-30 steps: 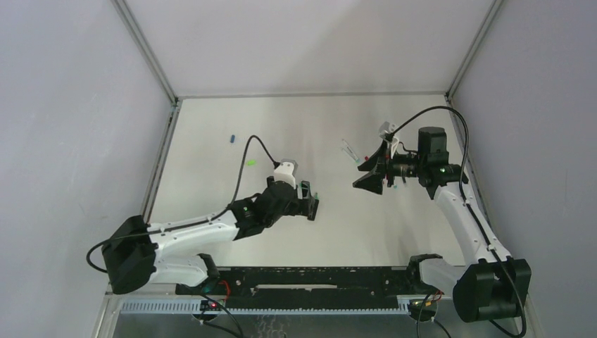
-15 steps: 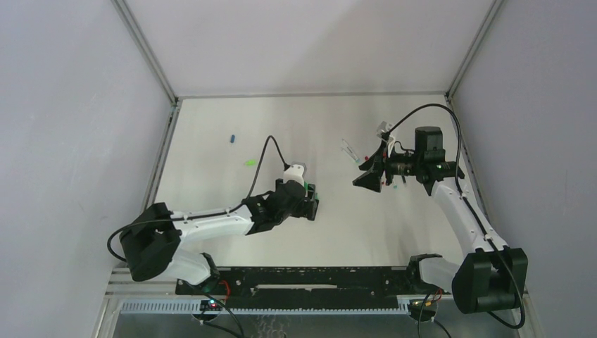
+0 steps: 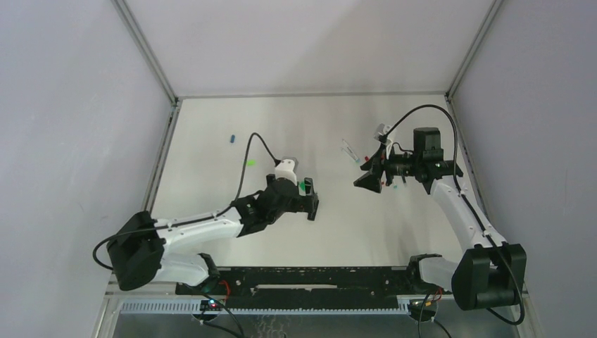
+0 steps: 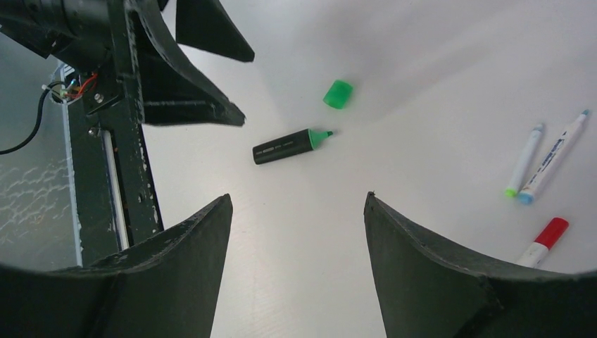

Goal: Insert the pens into the pen caps
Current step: Pick up the pen from the center of the board.

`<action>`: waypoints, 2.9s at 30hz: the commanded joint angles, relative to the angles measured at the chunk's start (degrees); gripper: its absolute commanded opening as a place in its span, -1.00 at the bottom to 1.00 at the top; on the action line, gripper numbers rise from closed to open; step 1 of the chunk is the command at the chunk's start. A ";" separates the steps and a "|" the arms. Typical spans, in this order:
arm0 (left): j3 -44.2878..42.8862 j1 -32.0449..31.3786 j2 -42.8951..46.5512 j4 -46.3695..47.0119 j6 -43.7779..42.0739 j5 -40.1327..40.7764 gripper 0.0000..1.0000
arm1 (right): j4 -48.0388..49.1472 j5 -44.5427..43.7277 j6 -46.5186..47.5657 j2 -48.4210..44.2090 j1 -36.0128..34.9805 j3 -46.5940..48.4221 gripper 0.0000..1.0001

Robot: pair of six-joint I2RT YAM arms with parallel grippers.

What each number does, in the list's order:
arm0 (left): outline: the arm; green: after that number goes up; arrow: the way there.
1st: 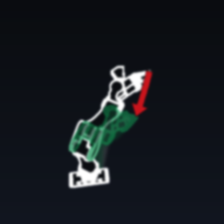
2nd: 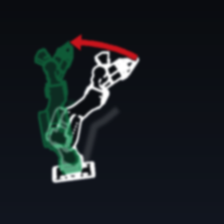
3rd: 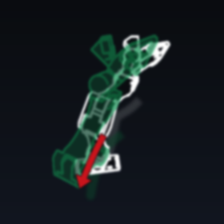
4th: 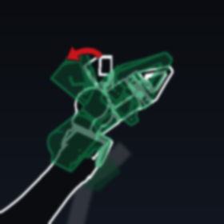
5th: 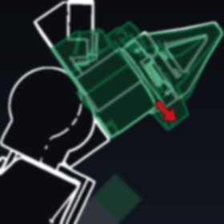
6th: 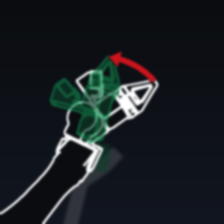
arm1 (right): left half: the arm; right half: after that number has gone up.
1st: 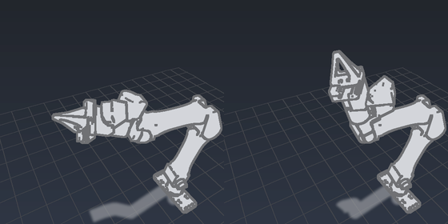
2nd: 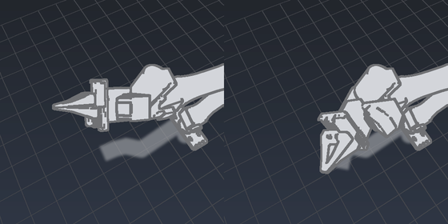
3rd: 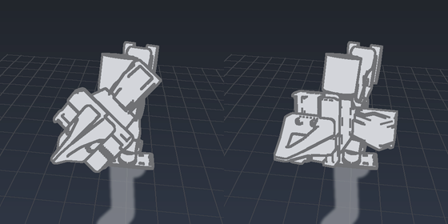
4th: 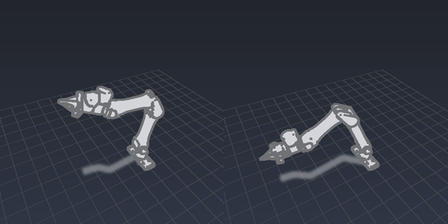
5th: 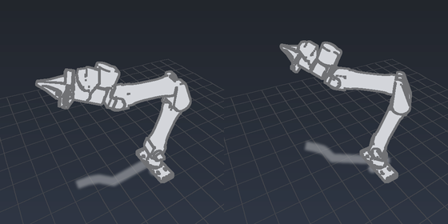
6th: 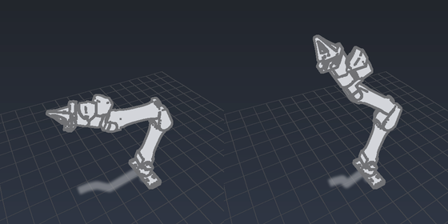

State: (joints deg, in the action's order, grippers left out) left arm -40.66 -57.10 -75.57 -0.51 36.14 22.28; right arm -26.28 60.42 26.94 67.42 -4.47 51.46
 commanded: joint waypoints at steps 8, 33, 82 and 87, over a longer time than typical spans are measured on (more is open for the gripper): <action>6.04 1.11 10.82 3.41 -1.08 0.00 0.84 | -5.08 -1.80 5.04 2.24 0.25 3.41 0.51; -4.58 0.60 3.09 -8.48 -3.17 0.88 0.59 | -9.52 -6.06 8.17 4.26 0.69 5.75 0.52; -34.49 -1.26 -36.93 -28.58 0.40 -1.07 -0.09 | -11.82 -0.10 8.35 0.78 2.94 5.75 0.51; -33.38 -1.26 -37.36 -28.37 0.92 -2.37 -0.22 | -12.10 0.78 8.40 1.10 2.96 5.74 0.51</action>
State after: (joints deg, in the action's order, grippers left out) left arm -73.30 -58.48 -111.42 -27.94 36.10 22.81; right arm -38.04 59.27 34.39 68.31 -1.85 54.92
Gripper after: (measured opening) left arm 0.414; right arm 0.756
